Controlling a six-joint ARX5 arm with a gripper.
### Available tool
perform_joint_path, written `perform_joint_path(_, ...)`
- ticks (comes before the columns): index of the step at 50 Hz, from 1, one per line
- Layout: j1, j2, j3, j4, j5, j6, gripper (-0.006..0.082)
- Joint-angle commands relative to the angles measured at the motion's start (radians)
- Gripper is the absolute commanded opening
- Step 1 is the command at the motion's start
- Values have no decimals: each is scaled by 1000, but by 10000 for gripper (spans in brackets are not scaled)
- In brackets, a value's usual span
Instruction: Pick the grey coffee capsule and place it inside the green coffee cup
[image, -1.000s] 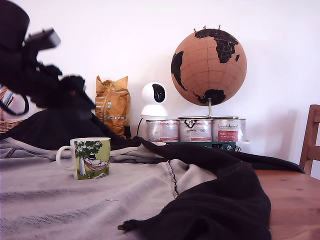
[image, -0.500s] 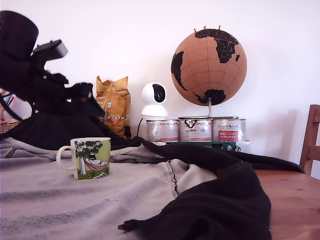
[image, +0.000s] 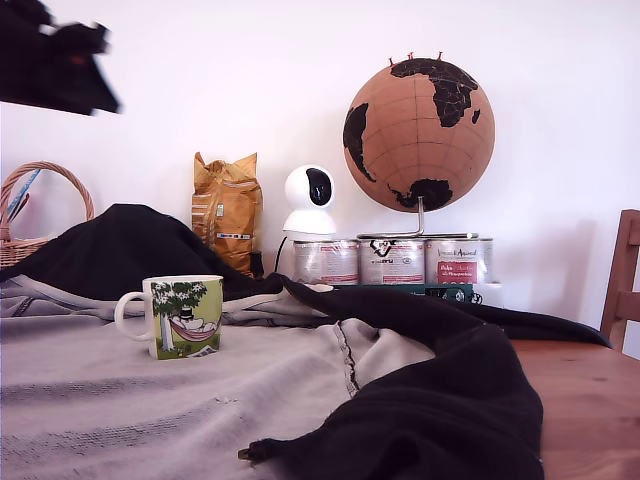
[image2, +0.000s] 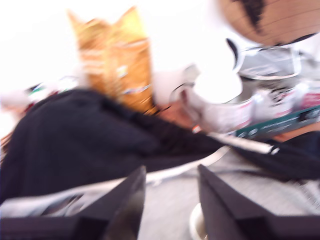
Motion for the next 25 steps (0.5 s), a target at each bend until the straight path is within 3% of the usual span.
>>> perform_joint_path(1,23,-40,-5,-41,-2,-6,-14)
perform_joint_path(12,77,-171,-24,-166,-9,-21,-14)
perform_joint_path(25,80,-344,-150,-164,-77,-86,-14)
